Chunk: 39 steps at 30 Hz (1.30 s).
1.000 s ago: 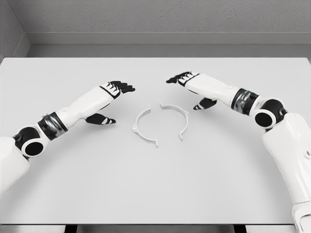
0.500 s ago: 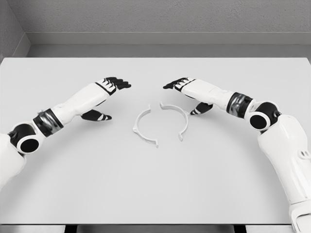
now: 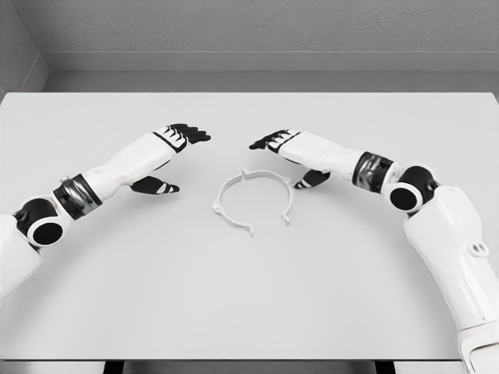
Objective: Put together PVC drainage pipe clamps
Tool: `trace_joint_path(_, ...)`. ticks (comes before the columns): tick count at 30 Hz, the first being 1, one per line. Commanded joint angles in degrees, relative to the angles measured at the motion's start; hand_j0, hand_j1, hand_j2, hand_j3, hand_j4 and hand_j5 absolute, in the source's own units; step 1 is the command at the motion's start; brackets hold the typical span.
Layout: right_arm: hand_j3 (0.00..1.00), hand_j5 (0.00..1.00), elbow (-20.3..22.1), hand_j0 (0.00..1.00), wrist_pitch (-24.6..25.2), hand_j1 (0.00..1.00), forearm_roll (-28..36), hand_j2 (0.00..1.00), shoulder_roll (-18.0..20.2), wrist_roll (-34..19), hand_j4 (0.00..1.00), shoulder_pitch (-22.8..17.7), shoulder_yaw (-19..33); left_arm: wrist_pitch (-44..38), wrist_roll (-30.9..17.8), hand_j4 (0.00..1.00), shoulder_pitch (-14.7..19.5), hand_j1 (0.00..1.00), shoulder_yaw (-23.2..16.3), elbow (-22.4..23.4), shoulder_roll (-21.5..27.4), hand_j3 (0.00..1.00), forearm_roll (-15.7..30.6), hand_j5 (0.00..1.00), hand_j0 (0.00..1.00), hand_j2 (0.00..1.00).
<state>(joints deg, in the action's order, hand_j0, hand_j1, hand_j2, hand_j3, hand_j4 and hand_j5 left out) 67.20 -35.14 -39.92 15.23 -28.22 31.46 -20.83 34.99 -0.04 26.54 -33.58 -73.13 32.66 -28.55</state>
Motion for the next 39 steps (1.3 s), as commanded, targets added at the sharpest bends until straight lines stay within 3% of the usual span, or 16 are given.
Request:
trace_joint_path(1,1.00,1.00,1.44,1.00,0.14,1.00,0.46,1.00,-0.38,0.01,1.00,-0.09,-0.35,0.01,0.04,1.00,0.00,1.00,-0.09,0.00,0.03,1.00,0.34,1.00,1.00,1.00)
trace_joint_path(10,1.00,1.00,4.96,1.00,1.04,1.00,0.54,1.00,-0.38,-0.08,1.00,-1.23,-1.14,0.01,0.04,1.00,0.00,1.00,-0.17,-0.09,0.03,1.00,0.34,1.00,1.00,1.00)
trace_joint_path(14,1.00,1.00,4.52,1.00,1.04,1.00,0.54,1.00,1.03,0.01,1.00,-0.97,-0.26,0.01,0.04,1.00,0.00,1.00,-0.17,-0.09,0.03,1.00,0.42,1.00,1.00,1.00)
trace_joint_path(21,1.00,1.00,5.66,1.00,0.14,1.00,1.69,1.00,8.94,0.36,1.00,-1.49,11.60,0.01,0.04,1.00,-0.09,1.00,-1.40,-0.26,-0.85,1.00,0.16,1.00,1.00,1.00)
trace_joint_path(25,1.00,1.00,7.33,1.00,0.14,1.00,4.85,1.00,15.27,0.01,1.00,-7.03,20.82,0.01,0.04,1.00,-0.97,1.00,-3.25,-2.63,-1.02,1.00,0.42,1.00,1.00,1.00)
trace_joint_path(28,1.00,1.00,7.25,1.00,0.14,1.00,6.34,1.00,16.23,-0.16,1.00,-10.37,28.30,0.01,0.04,1.00,-1.67,1.00,-3.16,-3.78,-0.76,1.00,0.51,1.00,1.00,1.00)
trace_joint_path(39,1.00,1.00,6.54,1.00,0.14,1.00,6.34,1.00,16.50,-0.16,1.00,-11.07,28.56,0.01,0.04,1.00,-1.93,1.00,-3.78,-4.57,-1.02,1.00,0.42,1.00,1.00,1.00)
